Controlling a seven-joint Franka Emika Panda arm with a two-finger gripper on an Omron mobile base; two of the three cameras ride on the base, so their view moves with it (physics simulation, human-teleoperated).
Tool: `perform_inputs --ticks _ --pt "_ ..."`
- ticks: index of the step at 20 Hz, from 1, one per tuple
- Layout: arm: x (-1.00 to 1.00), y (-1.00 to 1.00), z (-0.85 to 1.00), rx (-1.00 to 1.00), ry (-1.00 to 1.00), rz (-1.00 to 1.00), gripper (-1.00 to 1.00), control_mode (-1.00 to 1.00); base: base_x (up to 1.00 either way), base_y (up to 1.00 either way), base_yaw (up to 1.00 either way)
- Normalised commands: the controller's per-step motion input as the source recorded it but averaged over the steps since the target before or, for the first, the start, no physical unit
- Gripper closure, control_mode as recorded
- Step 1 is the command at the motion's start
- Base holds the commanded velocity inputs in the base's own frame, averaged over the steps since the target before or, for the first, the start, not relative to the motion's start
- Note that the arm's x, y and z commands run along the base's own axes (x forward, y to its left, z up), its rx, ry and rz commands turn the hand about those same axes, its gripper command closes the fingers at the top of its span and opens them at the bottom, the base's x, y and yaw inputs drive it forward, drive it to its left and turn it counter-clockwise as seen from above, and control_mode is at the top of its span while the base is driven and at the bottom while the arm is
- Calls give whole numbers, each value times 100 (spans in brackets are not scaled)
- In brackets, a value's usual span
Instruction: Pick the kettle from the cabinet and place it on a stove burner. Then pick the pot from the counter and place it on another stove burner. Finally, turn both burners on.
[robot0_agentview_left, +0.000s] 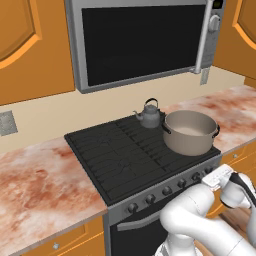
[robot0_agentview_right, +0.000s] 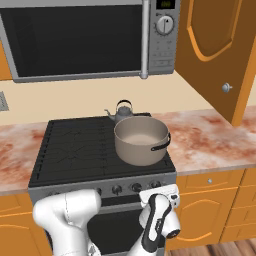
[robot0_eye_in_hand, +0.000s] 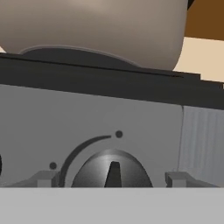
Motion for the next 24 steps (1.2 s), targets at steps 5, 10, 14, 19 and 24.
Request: perform_inputs --ticks 5,10,14,19,24 --pt "8 1 0 0 0 0 100 -100 0 0 0" --pt "0 0 0 0 0 0 100 -100 0 0 0" --pt "-1 0 0 -10 -1 0 100 -100 0 0 0" --pt "-8 0 0 -28 -2 0 100 -100 0 0 0" --pt "-7 0 0 -35 0 0 100 -100 0 0 0"
